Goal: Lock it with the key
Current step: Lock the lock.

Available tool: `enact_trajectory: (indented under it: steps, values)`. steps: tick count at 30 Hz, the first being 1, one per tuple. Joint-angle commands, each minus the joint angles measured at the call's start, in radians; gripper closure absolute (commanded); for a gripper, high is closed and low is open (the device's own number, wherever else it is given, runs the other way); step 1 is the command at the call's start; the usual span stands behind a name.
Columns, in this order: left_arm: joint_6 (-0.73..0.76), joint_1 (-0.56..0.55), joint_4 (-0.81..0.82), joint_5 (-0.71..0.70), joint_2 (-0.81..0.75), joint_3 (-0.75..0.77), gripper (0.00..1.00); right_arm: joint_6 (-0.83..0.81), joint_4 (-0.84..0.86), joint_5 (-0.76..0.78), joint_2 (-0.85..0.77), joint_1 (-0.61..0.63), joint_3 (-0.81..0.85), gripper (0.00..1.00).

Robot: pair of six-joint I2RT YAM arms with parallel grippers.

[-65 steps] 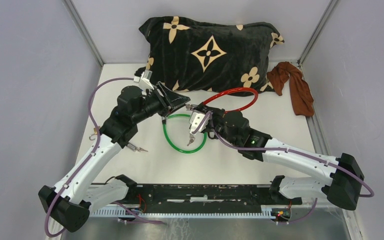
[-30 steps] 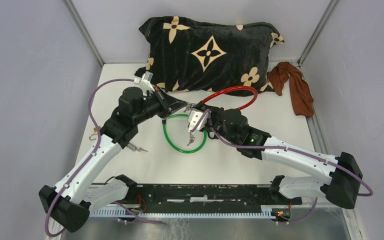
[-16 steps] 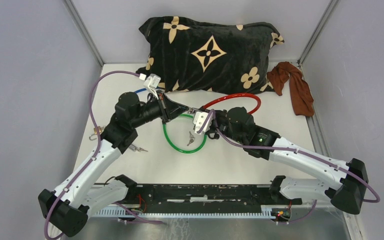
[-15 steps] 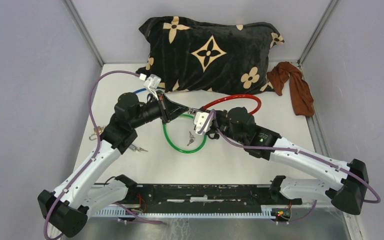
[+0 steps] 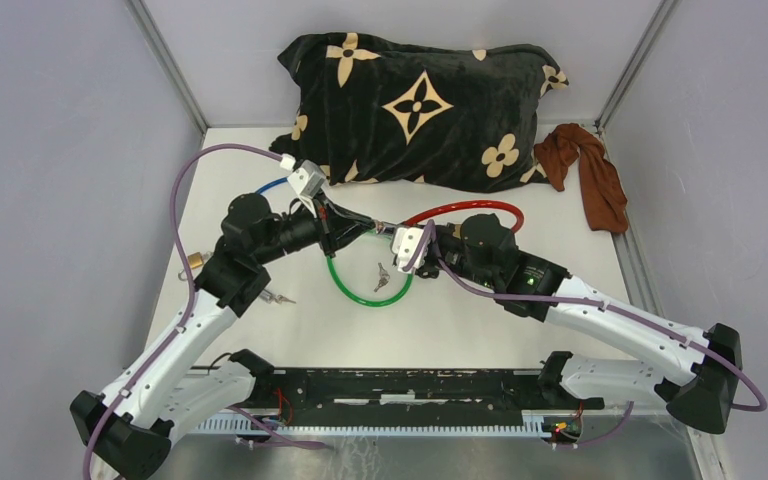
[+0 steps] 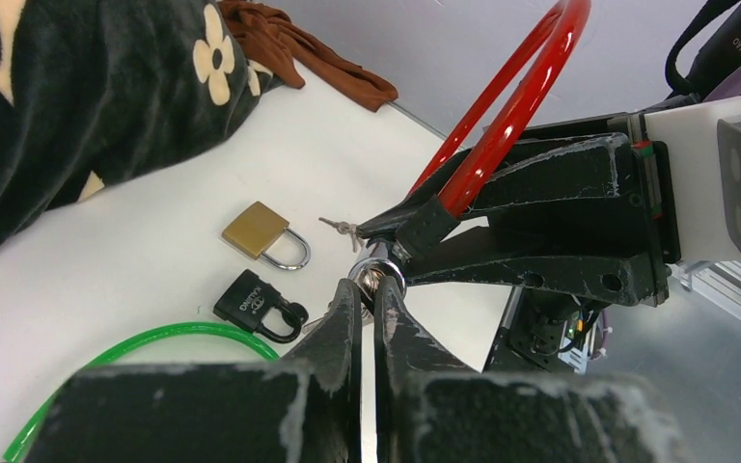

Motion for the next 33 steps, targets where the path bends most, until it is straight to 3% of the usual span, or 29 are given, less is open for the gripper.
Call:
enact_trajectory:
  steps: [1,4,8,12,15,17,22,26,30,33]
  values:
    - [-0.025,-0.034,0.037,0.150,0.011,-0.035,0.98,0.027,0.182,-0.126,-0.031,0.022,0.078,1.00]
    - [-0.067,-0.035,0.092,0.170,0.008,-0.032,0.96,0.020,0.182,-0.118,-0.034,0.023,0.073,1.00]
    - [0.012,-0.034,0.105,0.164,0.007,0.001,0.49,0.010,0.191,-0.105,-0.047,0.022,0.060,1.00]
    - [0.180,-0.033,0.061,0.129,0.004,0.021,0.24,0.006,0.189,-0.104,-0.051,0.022,0.056,1.00]
    - [0.285,-0.032,0.061,0.105,-0.005,0.014,0.12,0.006,0.189,-0.109,-0.053,0.022,0.056,1.00]
    - [0.363,-0.032,0.066,0.176,-0.008,0.017,0.01,0.005,0.185,-0.114,-0.053,0.023,0.059,1.00]
    - [0.602,-0.032,-0.007,0.398,-0.043,0.006,0.01,-0.004,0.180,-0.136,-0.061,0.022,0.060,1.00]
    - [0.784,-0.032,-0.098,0.361,-0.061,-0.010,0.07,-0.006,0.178,-0.148,-0.065,0.023,0.062,1.00]
    - [0.749,-0.032,0.001,0.314,-0.056,-0.031,0.19,-0.006,0.169,-0.169,-0.059,0.023,0.073,1.00]
    - [0.750,-0.032,0.065,0.284,-0.042,-0.036,0.19,-0.008,0.169,-0.173,-0.062,0.022,0.073,1.00]
